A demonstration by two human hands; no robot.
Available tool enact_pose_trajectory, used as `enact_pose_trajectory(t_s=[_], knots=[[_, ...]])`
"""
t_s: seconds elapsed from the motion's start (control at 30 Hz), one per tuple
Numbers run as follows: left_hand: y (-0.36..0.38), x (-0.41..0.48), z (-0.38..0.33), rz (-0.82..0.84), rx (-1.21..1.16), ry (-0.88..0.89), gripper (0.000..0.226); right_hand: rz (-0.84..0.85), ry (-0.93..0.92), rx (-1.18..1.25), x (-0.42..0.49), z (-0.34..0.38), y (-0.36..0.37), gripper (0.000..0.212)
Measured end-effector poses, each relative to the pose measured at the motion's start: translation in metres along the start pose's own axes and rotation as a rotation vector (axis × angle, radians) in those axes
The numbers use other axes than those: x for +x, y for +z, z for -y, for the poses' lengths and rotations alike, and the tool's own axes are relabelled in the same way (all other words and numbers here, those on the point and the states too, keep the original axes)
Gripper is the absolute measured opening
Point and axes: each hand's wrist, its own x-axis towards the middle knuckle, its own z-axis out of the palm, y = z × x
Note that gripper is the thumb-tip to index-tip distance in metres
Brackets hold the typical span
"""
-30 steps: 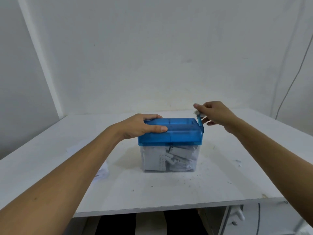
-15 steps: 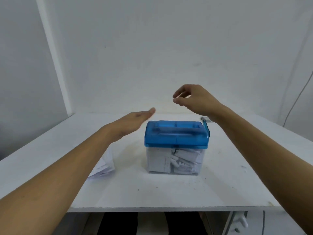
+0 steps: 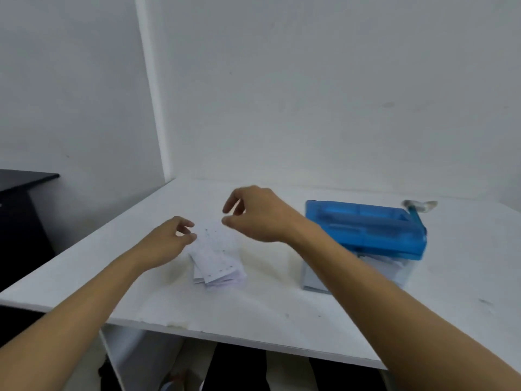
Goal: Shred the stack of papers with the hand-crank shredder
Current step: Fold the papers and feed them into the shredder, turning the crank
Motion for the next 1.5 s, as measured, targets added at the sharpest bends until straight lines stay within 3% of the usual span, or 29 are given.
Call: enact_pose_trajectory(t_s=[0.17, 0.3, 0.43, 0.7, 0.87, 1.0, 1.17, 1.33, 1.5], knots=[[0.028, -0.009, 0.023, -0.134, -0.099, -0.037, 0.026, 0.121, 0.206, -0.113, 0.026, -0.014, 0.072, 0.051], [0.043, -0.019, 0.034, -0.174, 0.095, 0.043, 0.035, 0.106, 0.284, -0.277, 0.026, -0.025, 0.117, 0.057], [0.046, -0.022, 0.030, -0.181, 0.226, 0.108, 0.035, -0.011, 0.274, -0.063, 0.016, -0.042, 0.129, 0.060], [0.045, -0.026, 0.027, -0.197, 0.293, 0.153, 0.033, -0.224, 0.306, 0.226, 0.009, -0.059, 0.129, 0.029], [0.047, -0.026, 0.027, -0.225, 0.265, 0.209, 0.016, -0.302, 0.297, 0.442, 0.008, -0.062, 0.123, 0.028], [0.043, -0.021, 0.028, -0.276, 0.147, 0.203, 0.021, -0.311, 0.284, 0.607, 0.009, -0.063, 0.122, 0.029], [0.023, -0.030, -0.006, -0.194, -0.285, 0.077, 0.039, -0.291, 0.213, 0.657, 0.015, -0.059, 0.116, 0.029], [-0.002, -0.029, -0.049, -0.142, -0.480, 0.087, 0.023, -0.235, 0.096, 0.751, 0.012, -0.038, 0.086, 0.029], [-0.016, -0.037, -0.106, -0.128, -0.695, 0.168, 0.028, -0.510, 0.145, 0.877, 0.006, -0.016, 0.036, 0.022]])
